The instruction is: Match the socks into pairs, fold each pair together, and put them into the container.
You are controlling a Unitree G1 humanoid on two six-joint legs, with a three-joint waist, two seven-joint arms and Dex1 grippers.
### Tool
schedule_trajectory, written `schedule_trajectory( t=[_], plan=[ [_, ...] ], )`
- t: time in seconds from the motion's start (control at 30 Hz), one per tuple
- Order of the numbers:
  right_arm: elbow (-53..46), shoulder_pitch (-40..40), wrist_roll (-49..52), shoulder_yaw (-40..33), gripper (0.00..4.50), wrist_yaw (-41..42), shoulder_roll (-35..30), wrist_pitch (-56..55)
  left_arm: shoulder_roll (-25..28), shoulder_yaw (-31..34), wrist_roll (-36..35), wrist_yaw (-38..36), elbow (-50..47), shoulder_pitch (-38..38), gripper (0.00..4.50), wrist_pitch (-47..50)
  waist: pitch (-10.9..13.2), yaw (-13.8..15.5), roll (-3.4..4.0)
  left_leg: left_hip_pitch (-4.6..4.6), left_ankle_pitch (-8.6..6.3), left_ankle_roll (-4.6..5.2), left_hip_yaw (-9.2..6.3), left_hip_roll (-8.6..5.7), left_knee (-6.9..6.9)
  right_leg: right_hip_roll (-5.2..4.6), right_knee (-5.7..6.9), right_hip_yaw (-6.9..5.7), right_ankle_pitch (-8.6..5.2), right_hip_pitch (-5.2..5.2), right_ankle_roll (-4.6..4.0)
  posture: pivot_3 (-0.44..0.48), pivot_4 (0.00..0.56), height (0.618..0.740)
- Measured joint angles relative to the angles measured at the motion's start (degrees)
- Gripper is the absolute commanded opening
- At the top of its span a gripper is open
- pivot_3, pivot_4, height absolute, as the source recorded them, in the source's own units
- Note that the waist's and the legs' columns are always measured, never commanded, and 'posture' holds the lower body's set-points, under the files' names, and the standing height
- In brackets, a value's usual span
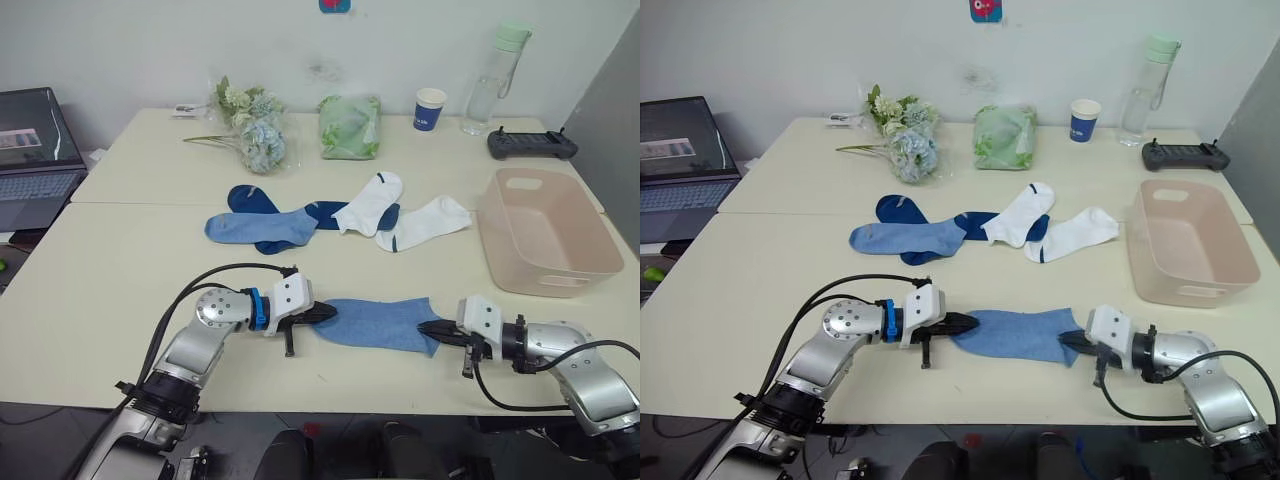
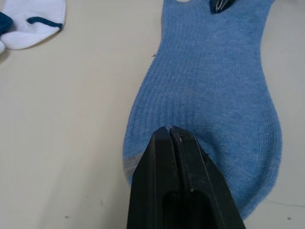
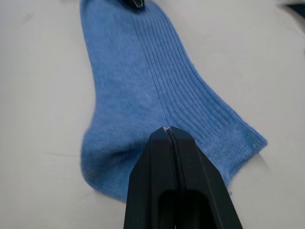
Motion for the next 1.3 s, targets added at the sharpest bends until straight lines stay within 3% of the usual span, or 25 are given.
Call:
schedule_trajectory(
  t=[0.2,0.37,0.53,0.8,0.97,1.2,1.27,1.3],
  plan=[
    [-3.5,1.1,0.6,2.0,0.00,0.0,0.7,1.9,1.2,-0.1,-1.5,-3.5,-4.7,0.8,0.02,0.3,0.0,0.1,0.00,-0.01,0.00,0.00,-0.01,-0.03,-0.01,0.01,-0.02,-0.01,0.00,0.01,0.00,0.000,0.150,0.740],
    [-2.0,3.3,-3.2,3.4,0.00,0.2,-1.4,0.3,3.8,-1.7,3.3,-3.1,-1.5,2.3,0.02,-2.7,0.0,0.1,0.00,0.00,0.00,0.01,0.02,-0.05,0.00,0.02,-0.01,0.01,0.00,0.01,0.00,0.000,0.150,0.740],
    [-1.7,3.3,-3.5,2.9,0.00,0.5,-3.1,-1.1,4.0,-1.7,3.7,-2.9,-0.8,2.2,0.02,-4.8,0.0,0.1,0.00,0.02,-0.01,0.01,0.01,-0.03,0.00,0.03,-0.02,-0.01,0.00,0.04,0.00,0.000,0.150,0.740],
    [-4.4,3.9,5.8,-4.9,0.00,1.4,-4.5,5.9,4.4,0.7,-0.7,-3.0,-2.6,3.6,0.02,-1.5,0.0,0.1,0.00,-0.01,-0.01,0.02,-0.05,0.01,0.00,0.01,-0.01,-0.03,0.00,0.03,0.00,0.000,0.150,0.740],
    [-6.2,2.3,8.7,-11.4,1.18,-4.3,-2.5,9.1,4.3,8.6,-7.9,1.6,-9.3,4.3,1.17,6.8,0.0,0.1,0.01,0.00,-0.01,0.02,-0.05,0.00,0.00,-0.01,-0.01,-0.02,0.00,0.04,0.00,0.000,0.150,0.740],
    [-2.0,3.8,5.8,-14.3,3.76,-9.5,0.1,7.2,2.0,21.2,-10.3,15.7,-8.8,11.6,3.46,11.7,0.0,0.1,0.02,0.02,-0.01,0.01,-0.04,0.03,-0.03,-0.02,0.00,0.00,0.00,0.01,0.00,0.000,0.150,0.740],
    [-2.0,4.2,5.3,-14.4,4.42,-10.7,1.1,6.9,1.6,24.0,-9.8,19.1,-8.1,14.6,4.07,11.0,0.0,0.0,0.02,0.04,-0.01,0.01,-0.04,0.04,-0.04,-0.02,0.00,0.01,0.00,0.02,0.00,0.000,0.150,0.740],
    [-2.0,4.4,5.1,-14.4,4.50,-11.5,1.8,6.9,1.2,25.2,-9.4,20.6,-8.0,16.3,4.41,10.3,0.0,0.1,0.02,0.03,-0.01,0.01,-0.04,0.03,-0.04,-0.04,0.00,0.02,0.00,0.02,0.00,0.000,0.150,0.740]
  ],
)
